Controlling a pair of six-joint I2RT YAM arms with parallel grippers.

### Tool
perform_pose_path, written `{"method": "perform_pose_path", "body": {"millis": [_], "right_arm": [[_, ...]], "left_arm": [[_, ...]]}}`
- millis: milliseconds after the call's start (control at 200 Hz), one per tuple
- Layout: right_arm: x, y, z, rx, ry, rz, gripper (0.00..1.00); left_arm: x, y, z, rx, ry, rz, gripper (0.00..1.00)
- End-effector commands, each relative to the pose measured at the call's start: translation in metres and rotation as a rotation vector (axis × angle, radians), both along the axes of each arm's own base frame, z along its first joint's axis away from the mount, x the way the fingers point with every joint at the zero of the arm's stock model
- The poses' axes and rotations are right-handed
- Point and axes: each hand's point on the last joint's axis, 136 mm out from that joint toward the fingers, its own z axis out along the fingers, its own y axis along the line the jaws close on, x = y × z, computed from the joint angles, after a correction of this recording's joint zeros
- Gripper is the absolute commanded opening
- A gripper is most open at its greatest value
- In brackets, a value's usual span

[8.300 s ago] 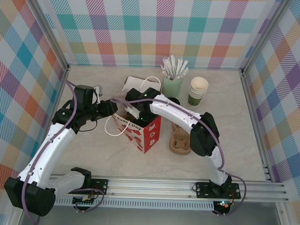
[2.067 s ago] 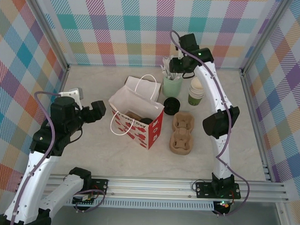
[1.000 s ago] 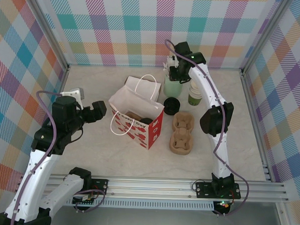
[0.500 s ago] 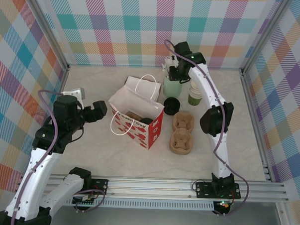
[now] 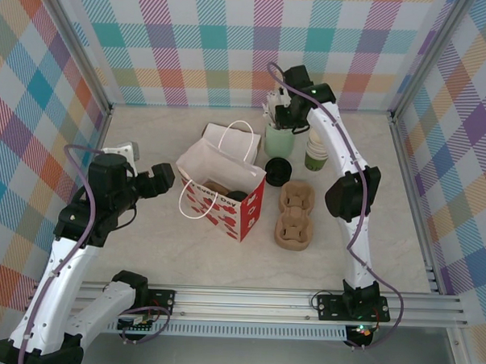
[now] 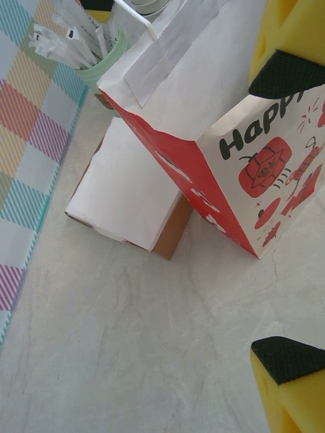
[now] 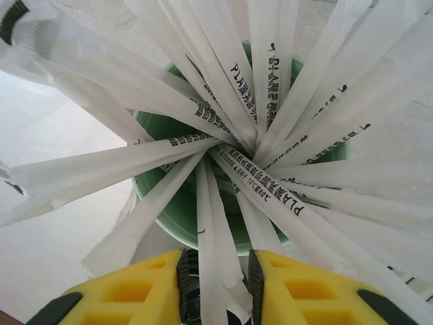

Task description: Pack the takeout coffee

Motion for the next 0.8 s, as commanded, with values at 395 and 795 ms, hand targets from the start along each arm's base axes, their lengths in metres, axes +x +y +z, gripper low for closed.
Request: {"method": "perform_pose_path", "body": {"millis": [395,795], "right_arm": [[-0.007,-0.002,0.033,-0.021,-0.075,0.031,0.23],[-0.008,-0.002,0.031,-0.030,-0.068,0.038,0.24]], "left_arm": [[0.002,-0.003,-0.003,-0.016,-0.005,-0.006,0.93],[0.003,-0.003,-0.006,-0.017,0.002,-0.005,0.93]]}}
